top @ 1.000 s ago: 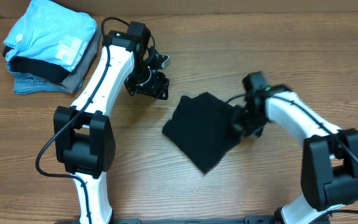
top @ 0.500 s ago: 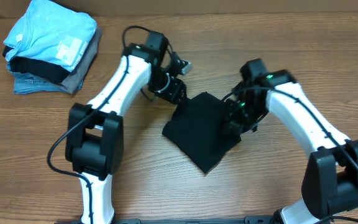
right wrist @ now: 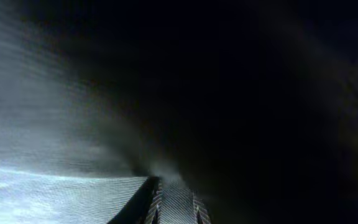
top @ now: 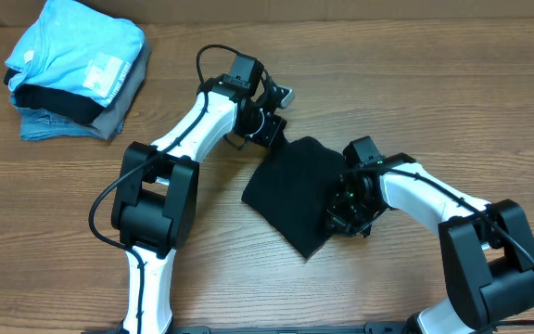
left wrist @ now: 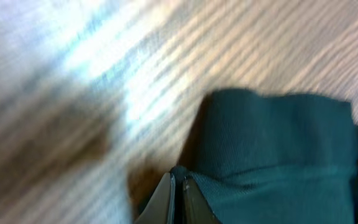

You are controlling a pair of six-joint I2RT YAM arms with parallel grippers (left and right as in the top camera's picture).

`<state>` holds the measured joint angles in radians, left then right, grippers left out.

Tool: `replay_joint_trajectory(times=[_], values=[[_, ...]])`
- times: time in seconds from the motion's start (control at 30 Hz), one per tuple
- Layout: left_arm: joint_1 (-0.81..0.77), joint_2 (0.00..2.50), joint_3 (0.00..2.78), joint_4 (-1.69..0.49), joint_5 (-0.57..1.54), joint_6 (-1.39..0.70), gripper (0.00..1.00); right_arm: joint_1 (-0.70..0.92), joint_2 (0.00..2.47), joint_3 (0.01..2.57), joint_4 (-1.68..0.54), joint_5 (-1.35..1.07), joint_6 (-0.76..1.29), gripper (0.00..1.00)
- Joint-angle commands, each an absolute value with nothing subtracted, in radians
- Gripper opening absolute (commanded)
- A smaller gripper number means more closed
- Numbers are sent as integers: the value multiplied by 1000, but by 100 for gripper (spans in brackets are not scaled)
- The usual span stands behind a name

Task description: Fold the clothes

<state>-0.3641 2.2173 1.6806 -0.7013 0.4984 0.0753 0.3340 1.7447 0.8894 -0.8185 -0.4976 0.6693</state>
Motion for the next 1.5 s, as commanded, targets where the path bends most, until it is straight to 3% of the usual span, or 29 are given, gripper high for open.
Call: replay_joint_trajectory(times=[0.0, 0.13, 0.17, 0.2, 0.23, 0.27, 0.37, 0.6, 0.87, 1.23, 1.33, 1.47], values=[[-352, 2224, 1682, -673, 518, 14, 4, 334, 1724, 870, -815, -482, 711, 21], [-323, 2223, 1705, -744, 522, 22, 6, 323, 1724, 870, -825, -387, 707, 21], [-318, 2223, 1706, -752, 525, 22, 16, 316, 1724, 870, -830, -368, 707, 22], [-310, 2223, 1706, -767, 524, 22, 48, 309, 1724, 870, -836, -360, 702, 22], [-299, 2223, 1707, -790, 520, 22, 66, 299, 1724, 870, -838, -364, 682, 23], [-290, 2223, 1707, -810, 521, 22, 79, 292, 1724, 871, -839, -377, 654, 24], [-252, 2223, 1707, -873, 522, 23, 100, 268, 1724, 873, -860, -402, 574, 28], [-216, 2224, 1703, -1002, 691, 183, 100, 202, 1699, 916, -953, -424, 478, 26], [-264, 2238, 1657, -1015, 669, 225, 100, 202, 1558, 1026, -1011, -605, 397, 31], [-329, 2379, 1648, -1015, 758, 209, 98, 285, 1591, 891, -733, -541, 751, 23], [-350, 2382, 1648, -1016, 759, 209, 92, 299, 1630, 824, -690, -487, 884, 23], [-372, 2382, 1648, -1017, 759, 209, 82, 299, 1675, 782, -639, -502, 914, 19]])
